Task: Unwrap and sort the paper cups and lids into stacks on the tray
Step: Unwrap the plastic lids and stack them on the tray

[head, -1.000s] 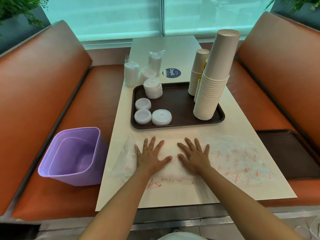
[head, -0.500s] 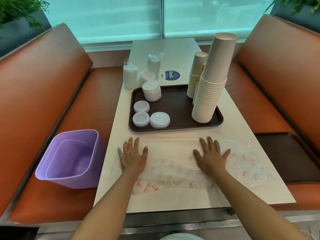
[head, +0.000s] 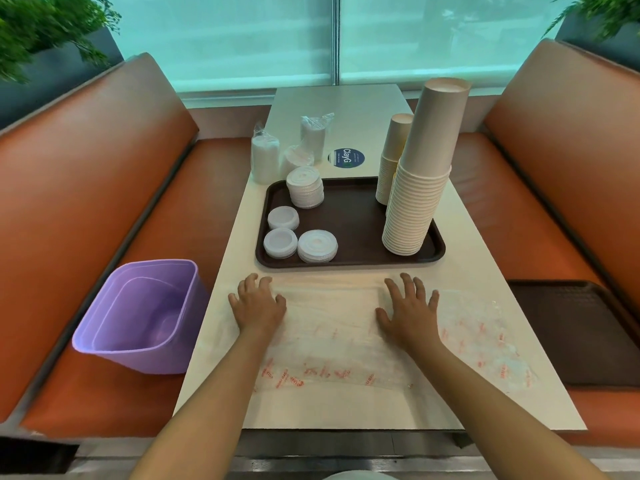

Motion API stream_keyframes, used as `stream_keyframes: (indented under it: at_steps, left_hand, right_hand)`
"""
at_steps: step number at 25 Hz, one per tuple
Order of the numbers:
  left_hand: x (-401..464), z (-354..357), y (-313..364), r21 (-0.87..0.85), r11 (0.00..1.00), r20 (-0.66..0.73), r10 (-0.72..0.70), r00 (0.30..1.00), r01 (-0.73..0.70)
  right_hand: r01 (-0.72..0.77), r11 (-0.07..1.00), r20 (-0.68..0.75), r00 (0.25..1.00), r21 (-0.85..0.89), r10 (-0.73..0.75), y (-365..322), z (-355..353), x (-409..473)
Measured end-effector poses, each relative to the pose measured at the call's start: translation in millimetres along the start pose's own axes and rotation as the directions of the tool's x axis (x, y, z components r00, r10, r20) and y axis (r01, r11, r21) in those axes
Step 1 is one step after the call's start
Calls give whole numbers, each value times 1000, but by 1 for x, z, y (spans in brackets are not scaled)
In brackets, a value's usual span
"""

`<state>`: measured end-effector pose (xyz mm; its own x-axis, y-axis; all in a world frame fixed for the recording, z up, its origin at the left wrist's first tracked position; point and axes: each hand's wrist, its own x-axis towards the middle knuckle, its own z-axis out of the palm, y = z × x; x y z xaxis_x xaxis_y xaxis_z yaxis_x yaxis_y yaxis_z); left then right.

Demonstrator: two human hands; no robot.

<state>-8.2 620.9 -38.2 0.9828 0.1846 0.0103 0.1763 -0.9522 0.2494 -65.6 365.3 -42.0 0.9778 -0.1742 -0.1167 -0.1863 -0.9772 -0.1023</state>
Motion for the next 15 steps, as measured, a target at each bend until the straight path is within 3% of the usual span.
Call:
stream_keyframes:
  at_steps: [3,7,11,15]
  left_hand:
    - [3,-9,16,-30,999,-63,25,998,-26]
    - [11,-25,41,-353,934,-9,64,998,-63]
    - [21,-44,51,-542,837,23,99,995,-71]
    - [43,-55,49,-554,830,46,101,994,-59]
  right_hand:
    - [78,988,-96,993,132,-65,-5,-9,10]
    - [199,913,-247,962,356,-113,-18,-25,27]
    - [234,838,-228,964,493,-135,-41,-35,40]
    - [237,797,-216,967,556,-137,-59,-39,55]
